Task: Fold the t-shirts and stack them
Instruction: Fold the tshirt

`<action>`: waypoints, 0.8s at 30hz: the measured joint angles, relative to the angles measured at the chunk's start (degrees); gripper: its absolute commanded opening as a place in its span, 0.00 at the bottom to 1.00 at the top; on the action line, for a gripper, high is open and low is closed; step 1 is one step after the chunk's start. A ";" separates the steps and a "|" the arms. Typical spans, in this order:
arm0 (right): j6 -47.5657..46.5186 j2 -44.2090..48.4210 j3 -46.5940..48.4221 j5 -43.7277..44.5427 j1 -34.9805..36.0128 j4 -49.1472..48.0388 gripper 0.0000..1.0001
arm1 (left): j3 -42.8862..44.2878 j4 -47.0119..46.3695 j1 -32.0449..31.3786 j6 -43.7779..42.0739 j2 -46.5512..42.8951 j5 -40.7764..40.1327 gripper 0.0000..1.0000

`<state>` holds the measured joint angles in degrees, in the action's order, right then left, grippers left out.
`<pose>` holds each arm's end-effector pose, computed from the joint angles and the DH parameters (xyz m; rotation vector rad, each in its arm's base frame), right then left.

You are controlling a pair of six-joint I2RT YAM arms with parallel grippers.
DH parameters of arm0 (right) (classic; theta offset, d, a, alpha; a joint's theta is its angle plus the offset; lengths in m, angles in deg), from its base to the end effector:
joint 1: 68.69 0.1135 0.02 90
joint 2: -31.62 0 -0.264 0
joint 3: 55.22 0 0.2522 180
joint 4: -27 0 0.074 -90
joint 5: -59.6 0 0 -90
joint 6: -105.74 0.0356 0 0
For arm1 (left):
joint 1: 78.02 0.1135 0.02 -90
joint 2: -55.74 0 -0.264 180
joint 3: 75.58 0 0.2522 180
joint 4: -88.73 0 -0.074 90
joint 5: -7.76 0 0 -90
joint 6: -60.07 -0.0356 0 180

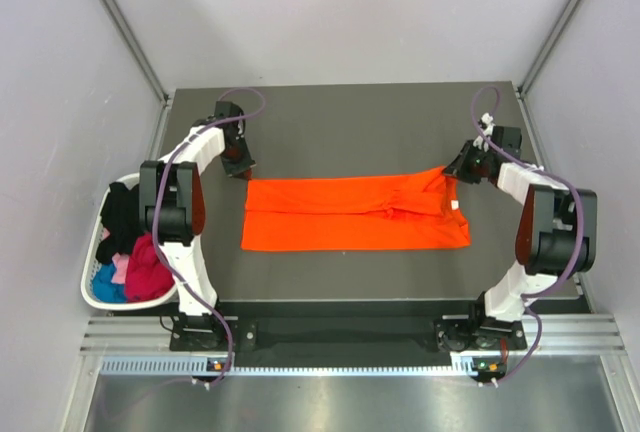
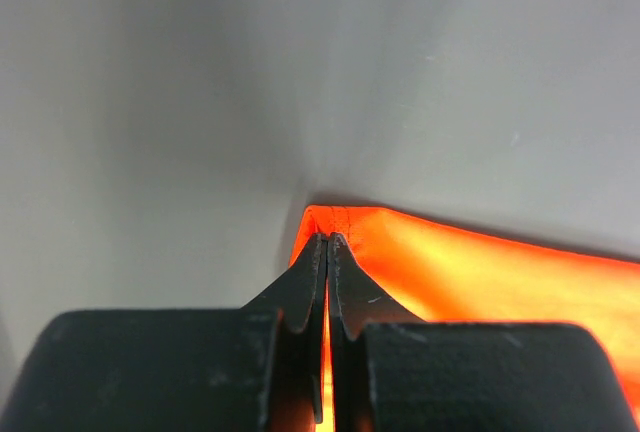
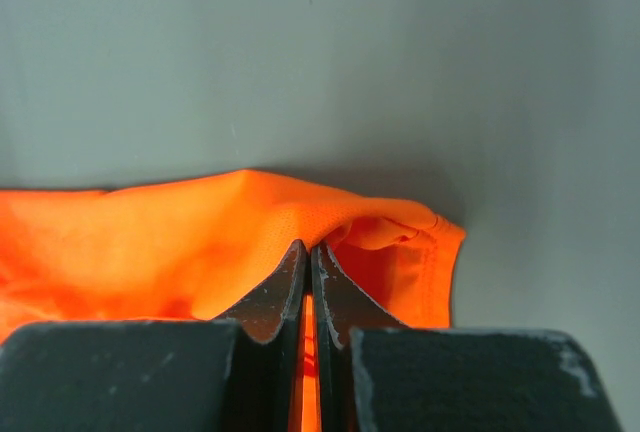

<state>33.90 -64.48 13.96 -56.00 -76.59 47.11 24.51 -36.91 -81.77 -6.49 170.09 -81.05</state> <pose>0.3441 -0.0322 0.1842 0.3272 2.3517 0.6184 0.4123 -0.0278 0.1898 -0.4699 2.7398 -0.1514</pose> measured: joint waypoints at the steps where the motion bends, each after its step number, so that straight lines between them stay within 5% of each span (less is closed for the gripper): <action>1: 0.04 -0.66 0.44 -0.17 -0.11 -0.22 0.00 | 0.04 0.07 0.07 0.24 0.26 0.04 0.00; 4: 0.11 -1.38 0.83 -0.39 -0.31 -0.48 0.04 | 0.04 0.20 0.35 0.57 0.70 0.04 0.00; 9: 0.50 -1.49 0.96 -1.55 -0.52 -0.17 0.27 | 0.02 0.13 0.46 0.66 0.70 0.04 0.00; 12: 0.31 -1.46 0.96 -2.21 -0.52 0.83 0.34 | 0.00 0.09 0.46 0.63 0.70 0.04 0.00; 24: -1.27 -0.20 -0.68 -3.85 -0.55 2.27 0.35 | -0.90 -0.26 0.46 0.68 0.70 0.09 0.00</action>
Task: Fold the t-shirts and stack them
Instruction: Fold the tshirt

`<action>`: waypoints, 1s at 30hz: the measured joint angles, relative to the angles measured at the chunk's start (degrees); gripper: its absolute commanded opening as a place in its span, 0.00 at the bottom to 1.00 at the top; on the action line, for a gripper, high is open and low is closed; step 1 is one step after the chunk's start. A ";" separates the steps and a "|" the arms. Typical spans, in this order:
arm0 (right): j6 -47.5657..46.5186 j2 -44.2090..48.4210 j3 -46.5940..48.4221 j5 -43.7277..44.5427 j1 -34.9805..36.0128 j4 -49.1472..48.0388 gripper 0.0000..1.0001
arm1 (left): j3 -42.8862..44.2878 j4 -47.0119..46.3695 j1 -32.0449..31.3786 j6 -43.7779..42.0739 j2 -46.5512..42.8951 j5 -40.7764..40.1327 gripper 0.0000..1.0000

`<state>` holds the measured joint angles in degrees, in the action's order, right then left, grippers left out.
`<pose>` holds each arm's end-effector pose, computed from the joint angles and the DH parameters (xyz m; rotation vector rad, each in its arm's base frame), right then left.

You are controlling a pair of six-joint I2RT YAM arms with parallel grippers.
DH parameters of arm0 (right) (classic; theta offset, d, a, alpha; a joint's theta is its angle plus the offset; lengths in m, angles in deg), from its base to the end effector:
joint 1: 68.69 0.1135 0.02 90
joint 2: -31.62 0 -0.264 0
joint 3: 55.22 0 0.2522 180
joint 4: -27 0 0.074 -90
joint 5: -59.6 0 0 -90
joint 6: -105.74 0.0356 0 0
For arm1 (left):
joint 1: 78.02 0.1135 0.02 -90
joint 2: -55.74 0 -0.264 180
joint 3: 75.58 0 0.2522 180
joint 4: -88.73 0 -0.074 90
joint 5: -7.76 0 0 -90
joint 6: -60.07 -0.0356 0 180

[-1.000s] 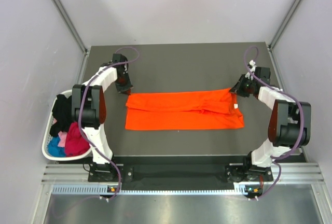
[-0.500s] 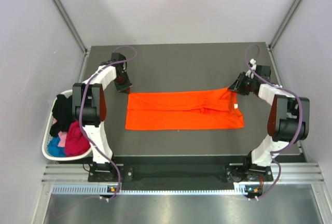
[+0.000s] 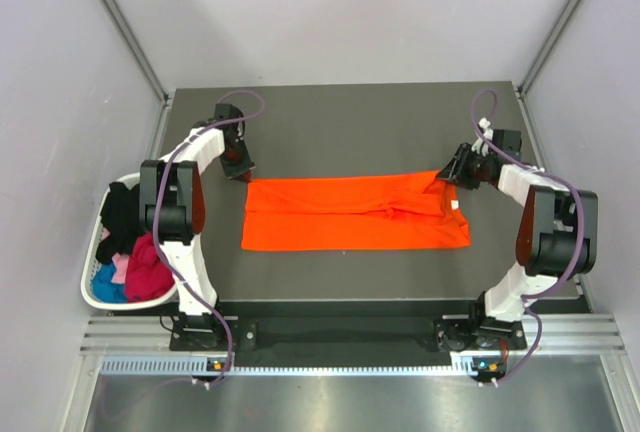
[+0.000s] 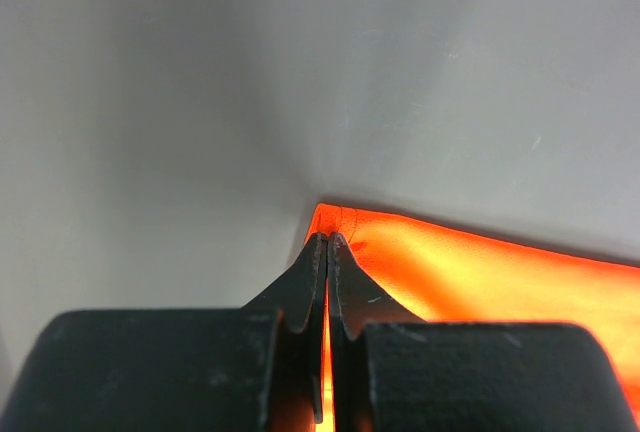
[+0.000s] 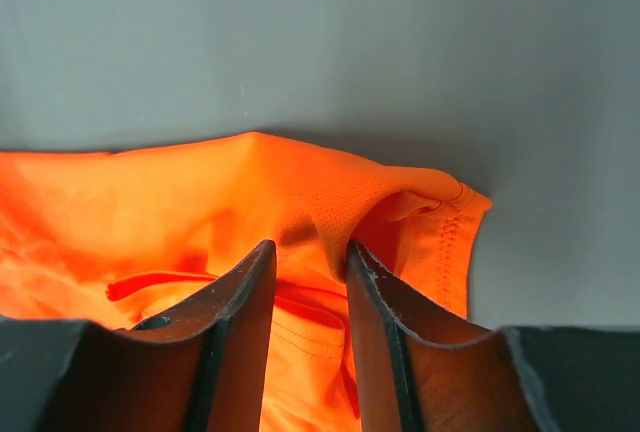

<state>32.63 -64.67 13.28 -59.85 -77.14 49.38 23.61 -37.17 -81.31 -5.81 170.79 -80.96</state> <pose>0.3382 -0.0325 0.1777 0.3035 2.3923 0.6932 0.4112 -0.0244 0.1808 -0.5013 2.7581 -0.1478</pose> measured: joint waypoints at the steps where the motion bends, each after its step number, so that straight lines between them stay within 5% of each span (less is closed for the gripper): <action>1: -0.15 0.00 0.00 -0.22 0.00 0.02 0.35 | -0.02 -0.13 0.00 0.00 0.00 0.00 0.00; 4: -0.37 0.00 -0.02 -0.74 0.00 -0.07 0.29 | -0.17 -0.39 0.00 0.02 0.00 0.00 0.00; 6: -0.48 0.00 -0.02 -0.87 0.00 -0.09 0.07 | -0.42 -0.83 0.00 0.07 0.00 -0.02 0.00; 8: -0.61 0.00 -0.13 -0.59 -0.07 -0.17 0.00 | -0.66 -1.18 0.00 0.22 0.00 -0.04 0.00; 27: -0.35 1.05 -1.86 3.78 -2.71 0.37 0.00 | -1.46 -1.81 -0.02 2.16 0.00 -3.52 0.00; 30: 0.02 1.09 -1.86 3.76 -2.71 0.44 0.15 | -1.46 -1.81 -0.02 2.16 0.00 -3.56 0.07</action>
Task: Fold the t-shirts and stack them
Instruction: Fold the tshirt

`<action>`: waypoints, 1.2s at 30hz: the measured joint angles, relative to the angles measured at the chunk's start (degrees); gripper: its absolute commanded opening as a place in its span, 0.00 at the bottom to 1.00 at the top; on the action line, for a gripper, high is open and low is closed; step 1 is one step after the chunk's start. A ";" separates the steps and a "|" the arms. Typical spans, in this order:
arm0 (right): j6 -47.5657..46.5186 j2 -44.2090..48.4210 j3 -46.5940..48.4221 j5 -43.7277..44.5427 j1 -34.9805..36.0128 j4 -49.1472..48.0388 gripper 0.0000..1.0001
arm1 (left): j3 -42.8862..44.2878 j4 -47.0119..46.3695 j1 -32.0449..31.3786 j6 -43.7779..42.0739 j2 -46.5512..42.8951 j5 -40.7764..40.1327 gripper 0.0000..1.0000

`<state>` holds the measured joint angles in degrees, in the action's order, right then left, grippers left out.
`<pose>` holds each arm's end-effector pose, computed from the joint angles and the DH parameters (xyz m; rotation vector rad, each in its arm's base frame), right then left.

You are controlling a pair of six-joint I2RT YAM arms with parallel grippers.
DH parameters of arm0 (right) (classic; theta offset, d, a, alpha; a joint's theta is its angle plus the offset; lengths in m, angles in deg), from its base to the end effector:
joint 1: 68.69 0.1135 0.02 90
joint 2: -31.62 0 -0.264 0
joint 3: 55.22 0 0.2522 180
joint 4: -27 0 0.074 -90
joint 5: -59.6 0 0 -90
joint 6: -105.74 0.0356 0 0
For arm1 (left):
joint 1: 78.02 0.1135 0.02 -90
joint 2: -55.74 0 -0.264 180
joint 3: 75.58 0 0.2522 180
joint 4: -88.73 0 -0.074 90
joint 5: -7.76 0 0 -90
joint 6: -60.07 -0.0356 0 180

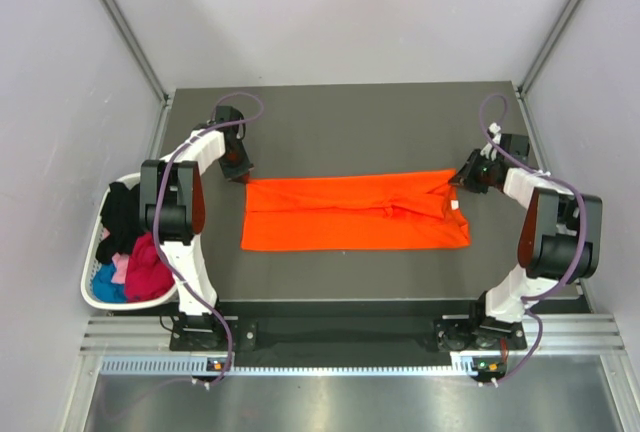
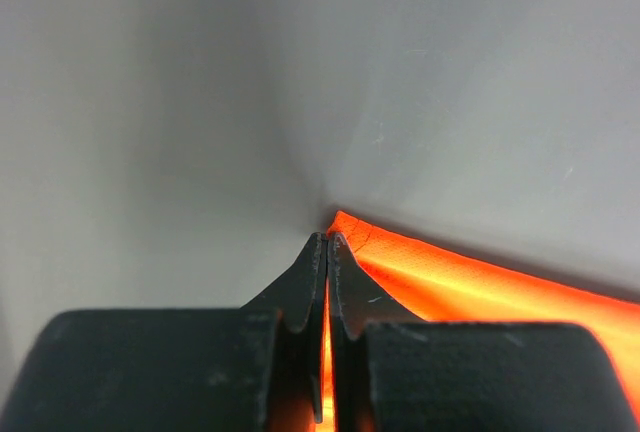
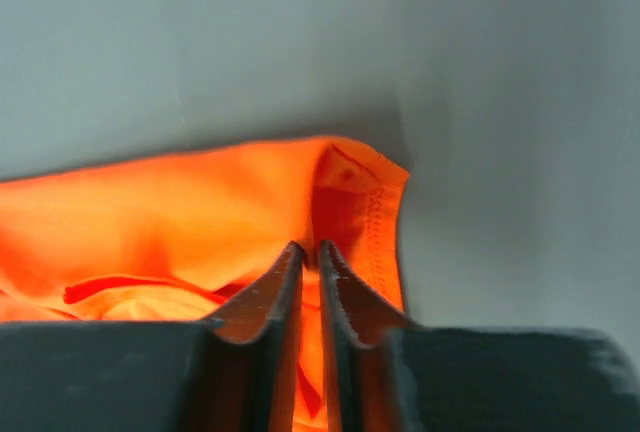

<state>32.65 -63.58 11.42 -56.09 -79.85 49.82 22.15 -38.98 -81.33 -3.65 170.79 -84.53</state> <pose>0.3284 -0.0490 0.1730 0.4007 2.4031 0.5958 0.4101 -0.0223 0.1749 -0.5646 2.7287 -0.0741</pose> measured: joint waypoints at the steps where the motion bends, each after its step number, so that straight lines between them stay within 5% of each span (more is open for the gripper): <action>1: 0.02 0.09 0.00 0.07 0.00 0.04 0.18 | 0.00 0.04 0.00 -0.13 0.00 -0.09 0.13; 6: 0.28 2.03 0.37 0.61 0.00 3.23 0.31 | 0.33 1.18 -0.11 -0.57 -0.07 -1.44 0.31; 12: 0.81 7.85 2.45 3.45 0.46 11.32 0.33 | 4.13 5.44 -3.08 -1.33 -3.15 -4.59 0.33; 17: 0.83 11.85 2.40 4.44 2.51 14.99 0.38 | 4.94 4.57 -12.92 -2.51 -8.22 -0.48 0.33; 24: 0.09 12.22 1.09 3.45 4.98 14.73 0.40 | -0.59 -6.91 -27.04 -0.35 -8.79 14.49 0.38; 36: -0.35 9.60 -3.67 4.87 8.72 12.26 0.41 | 0.42 -22.38 -34.14 2.56 -1.77 21.11 0.46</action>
<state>32.30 -53.99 7.75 -51.22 -71.13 62.08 22.56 -61.36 -115.47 -1.09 169.02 -63.41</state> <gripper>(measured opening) 0.409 0.453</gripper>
